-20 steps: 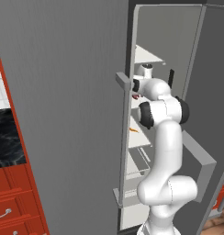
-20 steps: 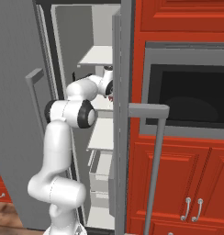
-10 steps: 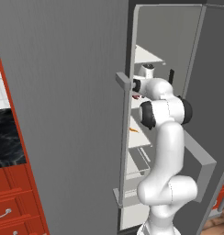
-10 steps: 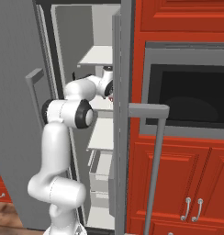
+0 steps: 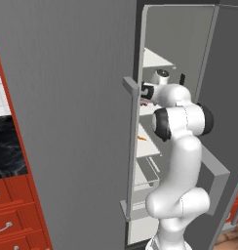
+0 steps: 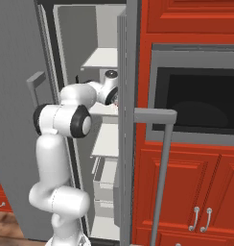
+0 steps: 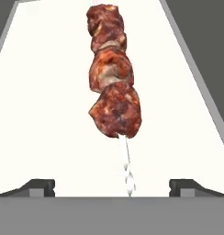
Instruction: Store the kebab skewer in the freezer for long-term storage. Close the freezer door after placing the cooked food.
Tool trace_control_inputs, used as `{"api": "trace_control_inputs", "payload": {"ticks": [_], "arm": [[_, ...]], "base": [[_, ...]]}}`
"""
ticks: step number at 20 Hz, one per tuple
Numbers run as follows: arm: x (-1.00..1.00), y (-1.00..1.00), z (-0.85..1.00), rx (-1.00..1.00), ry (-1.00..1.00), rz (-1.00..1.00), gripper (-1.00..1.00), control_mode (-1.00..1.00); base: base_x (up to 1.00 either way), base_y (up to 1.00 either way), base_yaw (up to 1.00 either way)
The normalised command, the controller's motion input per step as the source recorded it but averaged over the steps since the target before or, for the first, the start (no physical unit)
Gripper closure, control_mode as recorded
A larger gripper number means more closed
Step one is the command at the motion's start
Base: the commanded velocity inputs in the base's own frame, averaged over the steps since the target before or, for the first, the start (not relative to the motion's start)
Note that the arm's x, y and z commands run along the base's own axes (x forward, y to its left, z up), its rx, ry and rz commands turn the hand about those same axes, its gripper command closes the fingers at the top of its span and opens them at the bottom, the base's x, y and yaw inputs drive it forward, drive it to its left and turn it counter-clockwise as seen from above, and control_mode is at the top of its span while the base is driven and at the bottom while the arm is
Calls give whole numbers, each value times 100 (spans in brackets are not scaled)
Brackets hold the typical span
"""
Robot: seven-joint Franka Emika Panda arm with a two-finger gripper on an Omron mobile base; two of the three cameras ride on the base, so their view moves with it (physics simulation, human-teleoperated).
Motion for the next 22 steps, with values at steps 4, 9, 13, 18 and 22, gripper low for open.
{"api": "trace_control_inputs", "payload": {"ticks": [4,9,13,18,22], "arm": [[-69,0,37,0,-10,0,-100,-100],[-78,11,43,-1,-2,0,-100,-100],[-82,12,47,-1,0,0,-100,-100],[-90,12,45,-1,0,0,-100,-100],[-98,5,43,0,0,0,-100,-100]], "base": [[0,0,0],[0,0,0],[0,0,0],[0,0,0],[0,0,0]]}}
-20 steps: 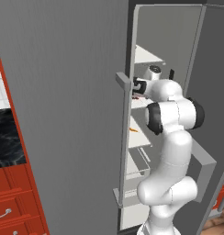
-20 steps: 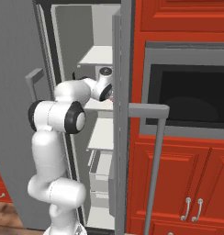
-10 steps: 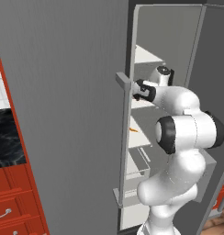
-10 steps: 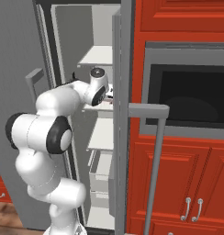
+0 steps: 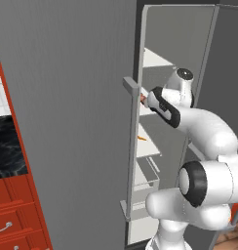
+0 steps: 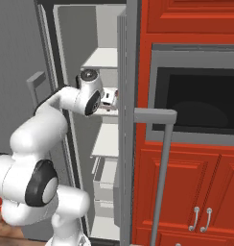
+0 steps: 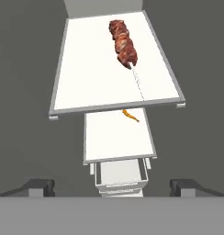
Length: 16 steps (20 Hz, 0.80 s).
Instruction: Store the kebab skewer in the freezer for long-term storage. Close the freezer door after placing the cooked food.
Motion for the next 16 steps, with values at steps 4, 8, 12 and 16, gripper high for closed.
{"api": "trace_control_inputs", "payload": {"ticks": [4,8,12,16], "arm": [[-95,10,41,0,7,0,-100,-100],[-89,16,22,0,11,0,-100,-100],[-86,32,19,0,16,0,-100,-100],[-93,33,28,0,16,0,-100,-100]], "base": [[0,0,0],[0,0,0],[0,0,0],[0,0,0]]}}
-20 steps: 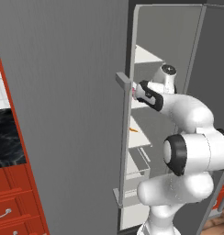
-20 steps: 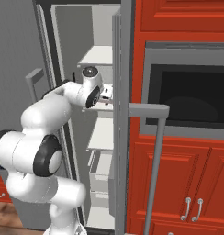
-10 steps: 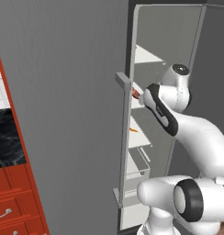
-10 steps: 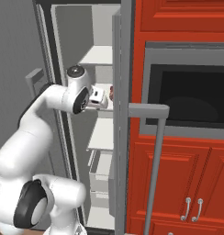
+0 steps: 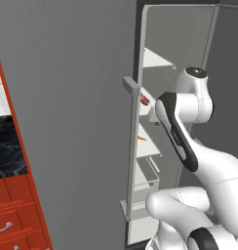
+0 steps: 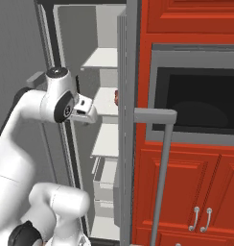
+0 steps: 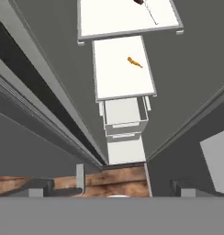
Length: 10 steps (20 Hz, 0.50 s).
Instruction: Store the kebab skewer in the freezer for long-term storage. Close the freezer door after placing the cooked food.
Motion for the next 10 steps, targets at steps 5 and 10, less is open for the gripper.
{"api": "trace_control_inputs", "payload": {"ticks": [5,10], "arm": [[-69,42,14,0,22,-3,-100,-100],[-46,20,-1,0,20,-8,-100,-100]], "base": [[0,0,0],[0,0,0]]}}
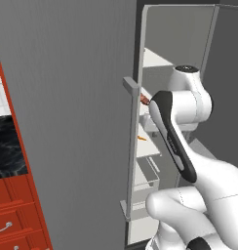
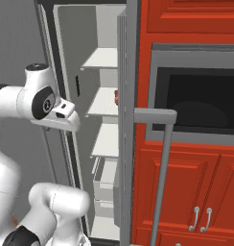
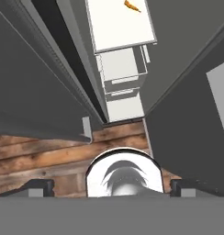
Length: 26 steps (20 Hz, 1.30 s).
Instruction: Store the kebab skewer in the freezer for long-term storage. Close the freezer door after placing the cooked food.
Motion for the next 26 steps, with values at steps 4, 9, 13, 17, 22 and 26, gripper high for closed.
{"api": "trace_control_inputs", "payload": {"ticks": [4,9,13,17,22,26], "arm": [[-72,1,0,0,1,-2,-100,-100],[-89,0,-1,0,0,0,-100,-100],[-78,-1,-19,0,-7,0,-100,-100],[-3,-1,-6,0,0,7,-100,-100],[15,-15,-19,0,7,3,-100,-100],[1,-8,-23,-1,9,0,-100,-100]], "base": [[0,0,0],[0,0,0],[0,0,0],[0,0,0],[0,0,0],[0,0,0]]}}
